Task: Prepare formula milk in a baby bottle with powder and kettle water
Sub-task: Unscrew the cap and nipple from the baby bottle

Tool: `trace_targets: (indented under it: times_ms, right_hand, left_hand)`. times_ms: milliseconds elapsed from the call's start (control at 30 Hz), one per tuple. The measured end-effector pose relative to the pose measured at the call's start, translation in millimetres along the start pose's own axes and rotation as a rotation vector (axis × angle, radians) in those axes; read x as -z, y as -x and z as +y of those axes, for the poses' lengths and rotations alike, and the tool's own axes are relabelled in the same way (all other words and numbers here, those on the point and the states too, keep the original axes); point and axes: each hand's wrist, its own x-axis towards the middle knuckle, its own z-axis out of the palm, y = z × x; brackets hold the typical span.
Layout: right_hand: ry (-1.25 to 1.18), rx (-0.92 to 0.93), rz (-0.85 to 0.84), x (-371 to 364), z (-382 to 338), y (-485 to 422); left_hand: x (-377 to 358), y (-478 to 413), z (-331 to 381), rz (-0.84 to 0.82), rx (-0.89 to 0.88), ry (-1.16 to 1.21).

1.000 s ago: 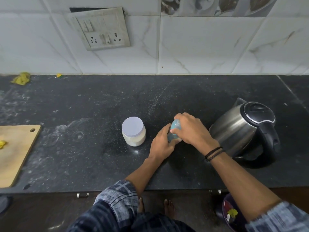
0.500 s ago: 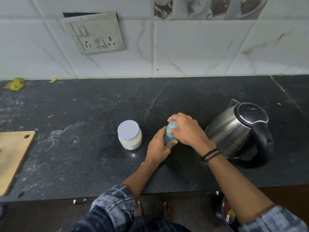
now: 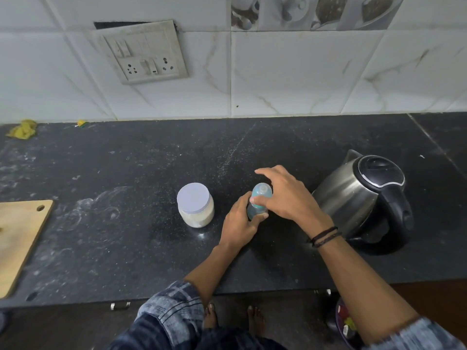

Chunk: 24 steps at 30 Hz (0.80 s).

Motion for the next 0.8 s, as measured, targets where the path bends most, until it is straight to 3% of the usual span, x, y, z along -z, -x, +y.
trace_targets:
  times_ms: [133, 300, 433, 800]
  right_hand:
    - [0.037, -0.005, 0.075, -10, 0, 3]
    - [-0.033, 0.024, 0.016, -8, 7, 3]
    - [-0.037, 0.007, 0.115, -12, 6, 4]
    - [-0.037, 0.039, 0.083, -11, 8, 1]
  left_hand:
    - [-1, -1, -4, 0.005, -0.022, 0.01]
    - [-5, -1, -9, 0.006, -0.029, 0.048]
    - [-8, 0, -11, 0.013, -0.06, 0.114]
    - [-10, -3, -20, 0.006, -0.094, 0.106]
